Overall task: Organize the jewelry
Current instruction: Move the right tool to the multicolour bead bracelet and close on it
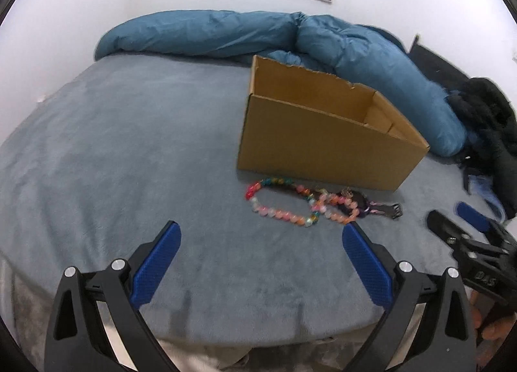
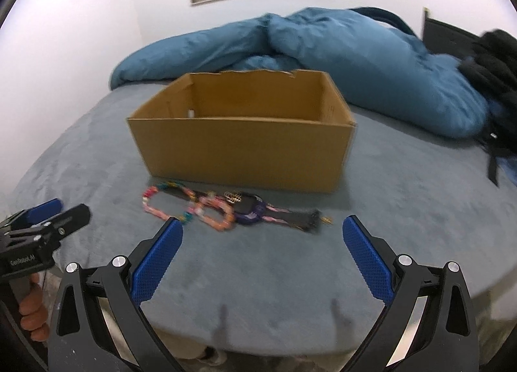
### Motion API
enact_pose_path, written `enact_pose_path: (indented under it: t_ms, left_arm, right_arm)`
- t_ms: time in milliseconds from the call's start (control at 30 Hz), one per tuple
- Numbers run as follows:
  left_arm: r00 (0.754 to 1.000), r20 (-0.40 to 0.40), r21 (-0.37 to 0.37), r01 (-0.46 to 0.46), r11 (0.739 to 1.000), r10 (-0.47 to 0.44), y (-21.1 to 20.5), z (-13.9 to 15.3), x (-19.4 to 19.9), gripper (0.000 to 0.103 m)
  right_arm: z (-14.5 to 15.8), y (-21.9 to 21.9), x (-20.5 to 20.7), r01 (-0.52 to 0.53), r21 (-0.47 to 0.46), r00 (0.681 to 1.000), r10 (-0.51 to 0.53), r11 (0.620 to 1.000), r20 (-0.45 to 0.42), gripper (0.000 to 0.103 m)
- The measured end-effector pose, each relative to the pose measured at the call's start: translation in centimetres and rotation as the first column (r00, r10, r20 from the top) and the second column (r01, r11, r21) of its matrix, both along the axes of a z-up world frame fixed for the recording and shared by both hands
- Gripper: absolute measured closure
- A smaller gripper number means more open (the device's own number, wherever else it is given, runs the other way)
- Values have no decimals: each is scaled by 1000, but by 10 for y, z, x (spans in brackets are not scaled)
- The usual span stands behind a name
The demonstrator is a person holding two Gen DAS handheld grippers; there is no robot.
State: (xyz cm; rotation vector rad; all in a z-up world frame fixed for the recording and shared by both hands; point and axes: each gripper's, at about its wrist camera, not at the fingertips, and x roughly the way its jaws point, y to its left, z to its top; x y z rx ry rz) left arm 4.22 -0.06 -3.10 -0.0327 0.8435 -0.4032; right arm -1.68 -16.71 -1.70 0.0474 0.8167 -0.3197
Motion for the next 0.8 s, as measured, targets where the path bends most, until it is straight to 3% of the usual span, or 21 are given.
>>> enact_pose_path:
  t_ms: [133, 200, 300, 400, 500, 667, 800]
  left_arm:
    - [998, -43, -126, 44, 991, -50, 7, -10, 22, 4]
    - [998, -59, -131, 31, 991, -39, 8, -16, 32, 4]
    - [999, -38, -27, 1, 1000, -2, 2, -28, 50, 4]
    - [1000, -5, 95, 25, 995, -25, -10, -41, 65, 5]
    - [998, -2, 107, 63, 992, -63, -15, -48, 75, 9]
    - [991, -53, 96, 126, 987, -121, -22, -63, 88, 42]
    - [983, -101, 76, 162, 984, -154, -28, -73, 97, 55]
  right_arm:
    - [-11, 9, 29, -78, 42, 997, 78, 996, -3, 23]
    - [-16, 10, 40, -104, 60, 994, 105, 993, -5, 31]
    - [-28, 12, 60, -158, 103, 987, 161, 982, -15, 44]
    - [-41, 11, 78, -187, 151, 979, 196, 971, -46, 60]
    - [-52, 12, 92, -217, 178, 970, 232, 960, -71, 73]
    - [-63, 19, 108, -285, 208, 945, 311, 936, -104, 78]
    - [-72, 20, 119, -309, 208, 929, 341, 928, -141, 80]
